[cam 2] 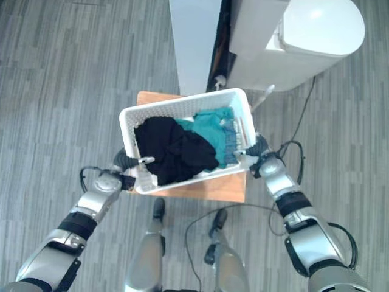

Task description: Grab the laundry basket,head to the washer,open it,put in the laundry and shut it.

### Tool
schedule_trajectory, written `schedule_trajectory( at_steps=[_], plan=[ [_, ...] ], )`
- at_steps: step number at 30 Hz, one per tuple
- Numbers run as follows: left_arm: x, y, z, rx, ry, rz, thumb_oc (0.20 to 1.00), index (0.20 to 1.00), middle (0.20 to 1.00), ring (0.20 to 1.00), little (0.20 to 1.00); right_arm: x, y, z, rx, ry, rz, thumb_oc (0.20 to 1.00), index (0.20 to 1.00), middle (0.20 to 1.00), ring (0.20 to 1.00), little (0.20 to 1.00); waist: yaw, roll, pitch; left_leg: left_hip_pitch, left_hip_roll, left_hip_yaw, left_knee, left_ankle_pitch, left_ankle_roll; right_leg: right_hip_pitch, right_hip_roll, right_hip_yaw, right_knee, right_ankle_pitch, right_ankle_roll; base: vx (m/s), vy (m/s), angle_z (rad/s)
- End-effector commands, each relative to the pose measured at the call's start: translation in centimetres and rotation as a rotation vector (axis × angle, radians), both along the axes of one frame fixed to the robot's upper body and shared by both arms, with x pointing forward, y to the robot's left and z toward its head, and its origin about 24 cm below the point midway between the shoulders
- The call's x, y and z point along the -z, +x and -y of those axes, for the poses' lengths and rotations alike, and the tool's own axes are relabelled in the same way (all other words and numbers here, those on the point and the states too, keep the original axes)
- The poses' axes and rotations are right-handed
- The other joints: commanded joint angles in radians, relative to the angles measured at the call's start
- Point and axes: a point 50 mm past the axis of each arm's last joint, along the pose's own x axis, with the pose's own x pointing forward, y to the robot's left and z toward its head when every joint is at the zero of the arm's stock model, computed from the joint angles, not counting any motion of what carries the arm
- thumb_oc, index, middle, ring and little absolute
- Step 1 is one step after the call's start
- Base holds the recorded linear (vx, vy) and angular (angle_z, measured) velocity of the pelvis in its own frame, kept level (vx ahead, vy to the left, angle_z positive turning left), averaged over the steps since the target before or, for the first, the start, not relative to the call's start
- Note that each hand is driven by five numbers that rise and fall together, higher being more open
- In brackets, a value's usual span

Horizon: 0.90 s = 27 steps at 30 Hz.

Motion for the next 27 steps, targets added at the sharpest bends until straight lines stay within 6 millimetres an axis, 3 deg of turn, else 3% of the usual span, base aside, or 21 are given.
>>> schedule_trajectory(
  at_steps=[1, 7, 10, 15, 20, 21, 22, 23, 24, 25, 26, 27],
  plan=[
    [-0.9, 0.9, 1.6, 0.064, -0.015, 0.026, 1.0, 1.0, 1.0, 1.0, 1.0, -2.0, 0.9, -0.6, 0.001, 0.052, 0.075, 1.0, 1.0, 1.0, 1.0, 1.0, 0.013, 0.002, -0.014, -0.041, 0.063, -0.001, 0.033, -0.009, -0.007, -0.087, -0.109, 0.029, 0.124, -0.023, 0.064, 0.0, 0.0, 0.0],
    [0.3, 0.5, 1.2, 0.061, -0.032, -0.019, 1.0, 1.0, 1.0, 1.0, 1.0, -3.3, 1.3, -1.1, 0.005, 0.129, 0.13, 1.0, 1.0, 1.0, 1.0, 1.0, 0.01, 0.0, -0.01, -0.041, 0.065, 0.017, 0.048, -0.019, -0.007, -0.1, -0.111, 0.038, 0.131, -0.014, 0.068, 0.01, 0.022, -0.06],
    [0.8, 0.2, 0.9, 0.065, -0.027, -0.041, 1.0, 1.0, 1.0, 1.0, 1.0, -5.2, 2.0, -0.4, 0.022, 0.112, 0.159, 1.0, 1.0, 1.0, 1.0, 1.0, 0.007, 0.006, -0.003, -0.035, 0.061, 0.033, 0.069, -0.035, -0.003, -0.109, -0.117, 0.051, 0.139, -0.011, 0.068, 0.03, 0.057, -0.14],
    [-0.2, 1.0, 0.6, 0.041, 0.004, -0.011, 1.0, 1.0, 1.0, 1.0, 1.0, -5.5, 2.3, -1.1, -0.012, 0.091, 0.149, 1.0, 1.0, 1.0, 1.0, 1.0, -0.007, 0.004, -0.007, -0.047, 0.054, 0.037, 0.085, -0.043, -0.002, -0.122, -0.122, 0.06, 0.141, -0.008, 0.067, 0.02, 0.032, -0.12],
    [-1.2, 2.3, 1.2, 0.038, 0.032, 0.0, 1.0, 1.0, 1.0, 1.0, 1.0, -4.7, 2.5, -2.5, -0.066, 0.067, 0.096, 1.0, 1.0, 1.0, 1.0, 1.0, -0.02, 0.0, -0.007, -0.061, 0.044, 0.027, 0.092, -0.047, 0.001, -0.128, -0.125, 0.062, 0.144, -0.008, 0.066, 0.01, 0.008, -0.02],
    [-1.2, 2.4, 1.4, 0.04, 0.039, -0.008, 0.818, 0.818, 0.818, 0.818, 0.818, -4.4, 2.5, -2.8, -0.071, 0.07, 0.085, 1.0, 1.0, 1.0, 1.0, 1.0, -0.021, -0.001, -0.007, -0.062, 0.043, 0.026, 0.094, -0.047, 0.002, -0.129, -0.125, 0.062, 0.143, -0.008, 0.066, 0.0, 0.0, 0.0],
    [-0.9, 2.5, 1.4, 0.039, 0.048, -0.025, 0.73, 0.73, 0.73, 0.73, 0.73, -4.2, 2.5, -3.0, -0.074, 0.073, 0.077, 1.0, 1.0, 1.0, 1.0, 1.0, -0.022, 0.0, -0.005, -0.064, 0.043, 0.025, 0.097, -0.048, 0.002, -0.131, -0.125, 0.064, 0.145, -0.008, 0.066, 0.0, 0.0, 0.0],
    [-0.6, 2.6, 1.5, 0.045, 0.061, -0.048, 0.752, 0.752, 0.752, 0.752, 0.752, -4.0, 2.6, -3.3, -0.079, 0.075, 0.057, 1.0, 1.0, 1.0, 1.0, 1.0, -0.021, 0.0, -0.004, -0.068, 0.042, 0.024, 0.101, -0.049, 0.002, -0.132, -0.125, 0.066, 0.146, -0.008, 0.065, 0.0, 0.0, 0.0],
    [-0.7, 2.6, 1.5, 0.045, 0.061, -0.048, 0.664, 0.664, 0.664, 0.664, 0.664, -4.0, 2.6, -3.3, -0.079, 0.075, 0.057, 1.0, 1.0, 1.0, 1.0, 1.0, -0.021, 0.001, -0.004, -0.068, 0.042, 0.024, 0.101, -0.049, 0.002, -0.133, -0.125, 0.066, 0.146, -0.008, 0.065, 0.0, 0.0, 0.0],
    [-0.5, 2.8, 1.6, 0.039, 0.072, -0.07, 0.58, 0.58, 0.58, 0.58, 0.58, -3.8, 2.7, -3.5, -0.077, 0.084, 0.044, 0.875, 0.875, 0.875, 0.875, 0.875, -0.022, 0.002, -0.001, -0.071, 0.042, 0.022, 0.101, -0.047, 0.002, -0.134, -0.125, 0.066, 0.146, -0.008, 0.065, 0.0, 0.0, 0.0],
    [-0.5, 2.8, 1.6, 0.039, 0.072, -0.069, 0.576, 0.576, 0.576, 0.576, 0.576, -3.8, 2.7, -3.5, -0.077, 0.084, 0.044, 0.843, 0.843, 0.843, 0.843, 0.843, -0.022, 0.002, -0.001, -0.071, 0.042, 0.022, 0.101, -0.047, 0.002, -0.133, -0.125, 0.066, 0.146, -0.008, 0.065, 0.0, 0.0, 0.0],
    [-0.1, 2.9, 1.3, 0.034, 0.109, -0.096, 0.561, 0.561, 0.561, 0.561, 0.561, -3.9, 2.9, -3.6, -0.072, 0.101, 0.044, 0.752, 0.752, 0.752, 0.752, 0.752, -0.023, 0.003, 0.002, -0.074, 0.04, 0.022, 0.102, -0.046, 0.002, -0.135, -0.126, 0.065, 0.146, -0.007, 0.065, 0.0, 0.0, 0.0]
  ],
)
